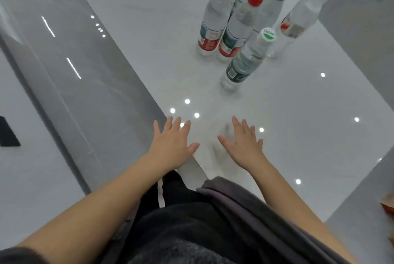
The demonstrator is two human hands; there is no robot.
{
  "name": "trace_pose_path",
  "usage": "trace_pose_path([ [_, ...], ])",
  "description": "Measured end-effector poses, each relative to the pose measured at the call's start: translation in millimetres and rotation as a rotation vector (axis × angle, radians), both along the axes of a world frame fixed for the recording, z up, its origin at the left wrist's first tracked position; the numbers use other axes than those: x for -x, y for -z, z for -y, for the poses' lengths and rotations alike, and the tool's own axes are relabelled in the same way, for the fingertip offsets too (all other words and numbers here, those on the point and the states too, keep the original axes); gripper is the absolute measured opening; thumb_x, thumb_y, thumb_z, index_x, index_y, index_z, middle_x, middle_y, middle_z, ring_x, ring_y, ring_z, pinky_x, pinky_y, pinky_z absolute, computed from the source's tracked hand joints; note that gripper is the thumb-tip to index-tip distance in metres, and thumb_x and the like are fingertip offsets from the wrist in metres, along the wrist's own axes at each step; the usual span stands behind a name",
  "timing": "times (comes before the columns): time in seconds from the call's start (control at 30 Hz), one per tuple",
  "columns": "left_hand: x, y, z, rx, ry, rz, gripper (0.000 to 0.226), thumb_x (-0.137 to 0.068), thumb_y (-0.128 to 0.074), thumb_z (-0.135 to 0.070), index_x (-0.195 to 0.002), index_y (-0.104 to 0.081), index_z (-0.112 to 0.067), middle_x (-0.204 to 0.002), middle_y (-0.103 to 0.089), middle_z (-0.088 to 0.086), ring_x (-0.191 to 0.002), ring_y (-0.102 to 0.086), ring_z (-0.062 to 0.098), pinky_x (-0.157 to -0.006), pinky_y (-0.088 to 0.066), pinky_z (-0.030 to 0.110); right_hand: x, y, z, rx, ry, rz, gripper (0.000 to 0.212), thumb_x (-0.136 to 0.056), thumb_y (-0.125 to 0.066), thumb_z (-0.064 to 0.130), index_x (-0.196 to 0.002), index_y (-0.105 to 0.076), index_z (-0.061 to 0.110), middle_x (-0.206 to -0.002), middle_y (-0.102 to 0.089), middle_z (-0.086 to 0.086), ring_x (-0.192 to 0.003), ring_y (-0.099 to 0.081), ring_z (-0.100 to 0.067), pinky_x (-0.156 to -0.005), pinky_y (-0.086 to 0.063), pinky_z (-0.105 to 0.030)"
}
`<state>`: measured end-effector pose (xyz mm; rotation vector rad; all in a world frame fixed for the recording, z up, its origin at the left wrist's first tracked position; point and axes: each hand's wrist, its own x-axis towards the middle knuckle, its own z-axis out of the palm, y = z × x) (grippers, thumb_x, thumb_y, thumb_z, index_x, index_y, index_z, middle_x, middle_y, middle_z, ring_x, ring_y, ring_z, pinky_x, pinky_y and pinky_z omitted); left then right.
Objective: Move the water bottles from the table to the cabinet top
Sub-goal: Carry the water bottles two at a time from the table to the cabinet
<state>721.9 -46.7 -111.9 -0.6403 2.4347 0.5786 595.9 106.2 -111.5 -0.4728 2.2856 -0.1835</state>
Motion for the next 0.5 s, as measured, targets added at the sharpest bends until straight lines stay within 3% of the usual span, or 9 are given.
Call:
trace_pose_path([
  [0.13,36.9,8.1,47.5,-0.046,0.035,-0.054,0.071,-0.098,-0.034,-0.053,-0.154,-0.008,-0.019,-0.162,-0.007,0.009,-0.149,0.003,0.029,-0.119,-0.001,0.054,20.0,-1.1,31.1,0.164,0.244,-0.016,0.089,-0.091,-0.058,0.049,-0.156,-0.001,0.024,-0.165,-0.003,-0.003,-0.151,0.001,-0.026,-0.120,-0.009,-0.053],
  [0.23,69.3,12.1,87.9,-0.058,0.083,-0.129,0.071,-0.098,-0.039,-0.050,-0.154,-0.011,-0.017,-0.162,-0.007,0.009,-0.149,0.001,0.030,-0.120,-0.004,0.050,27.8,-0.6,59.4,0.377,0.490,-0.001,0.099,-0.084,-0.072,0.037,-0.156,-0.005,0.021,-0.163,-0.012,0.000,-0.149,-0.013,-0.019,-0.118,-0.019,-0.038],
  [0.5,157.6,24.2,185.2,-0.168,0.220,-0.235,0.085,-0.091,-0.057,-0.044,-0.153,-0.011,-0.007,-0.160,-0.017,0.010,-0.148,-0.012,0.029,-0.120,-0.015,0.042,49.9,9.8,125.6,0.593,1.010,-0.160,0.103,-0.077,-0.080,0.022,-0.155,-0.012,0.025,-0.158,-0.026,0.008,-0.141,-0.030,-0.011,-0.101,-0.030,-0.025],
])
